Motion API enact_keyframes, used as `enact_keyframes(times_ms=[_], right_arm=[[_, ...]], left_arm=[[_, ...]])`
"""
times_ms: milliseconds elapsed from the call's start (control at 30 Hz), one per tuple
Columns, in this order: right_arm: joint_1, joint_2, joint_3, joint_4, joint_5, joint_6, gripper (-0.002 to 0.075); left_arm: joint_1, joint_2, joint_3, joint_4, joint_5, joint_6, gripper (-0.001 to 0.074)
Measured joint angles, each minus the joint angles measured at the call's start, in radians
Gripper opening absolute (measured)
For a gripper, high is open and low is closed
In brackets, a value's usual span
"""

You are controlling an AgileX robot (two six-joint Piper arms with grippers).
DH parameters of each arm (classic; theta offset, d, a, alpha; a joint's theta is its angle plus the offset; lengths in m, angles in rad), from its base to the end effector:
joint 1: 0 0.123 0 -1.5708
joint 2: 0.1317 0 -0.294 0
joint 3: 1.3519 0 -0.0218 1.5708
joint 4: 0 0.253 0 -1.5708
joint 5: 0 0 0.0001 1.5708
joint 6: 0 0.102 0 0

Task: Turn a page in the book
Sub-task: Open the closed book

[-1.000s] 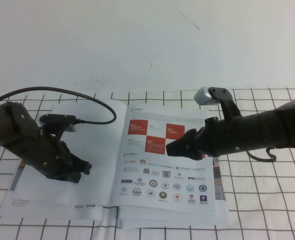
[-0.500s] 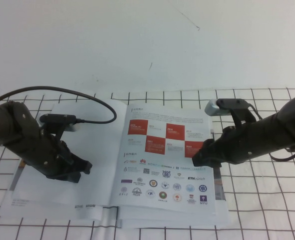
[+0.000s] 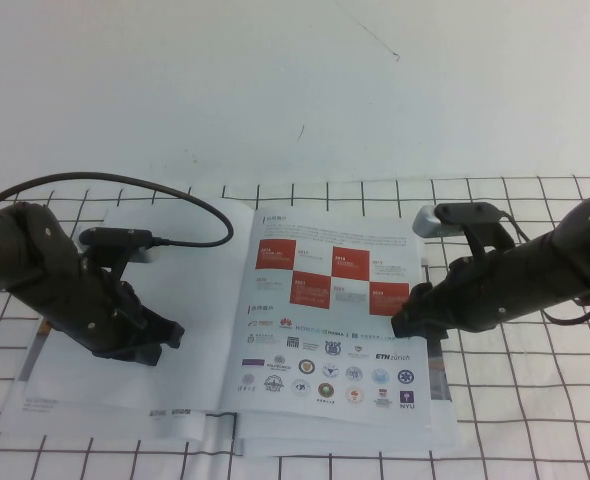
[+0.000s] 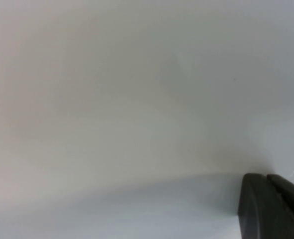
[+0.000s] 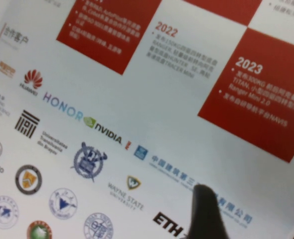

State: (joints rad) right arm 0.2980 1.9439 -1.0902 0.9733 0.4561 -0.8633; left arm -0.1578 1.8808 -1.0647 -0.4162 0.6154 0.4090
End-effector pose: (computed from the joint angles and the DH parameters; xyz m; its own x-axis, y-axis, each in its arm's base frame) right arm 0.3599 0.1495 0.1388 -0.8475 -0.2029 -0.4905 -0.4017 0.8492 0.3427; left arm 0.3469 -0.0793 0.1409 -0.9371 0.2107 -0.2783 0.2730 0.9392 -0.2081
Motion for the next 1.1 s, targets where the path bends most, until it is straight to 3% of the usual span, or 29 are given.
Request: enact_keyframes(times_ms=[533,833,1100], right_arm=[[0.000,-0.004,0.000,0.069,0.010,-0.045,0.0428],[0.000,-0.035,0.000,0.173,0.031,-0.162,0.0428],[0.000,-0.022,0.000,0.042,-0.008,-0.022,0.0428]], left_arm=[[0.000,0.000,0.000,-0.004,0.000,0.014,-0.0002],[0.000,0.000,0.000,-0.010,0.000,0.022,-0.0003],[0.000,0.000,0.000,-0.010,0.000,0.024,-0.0003]])
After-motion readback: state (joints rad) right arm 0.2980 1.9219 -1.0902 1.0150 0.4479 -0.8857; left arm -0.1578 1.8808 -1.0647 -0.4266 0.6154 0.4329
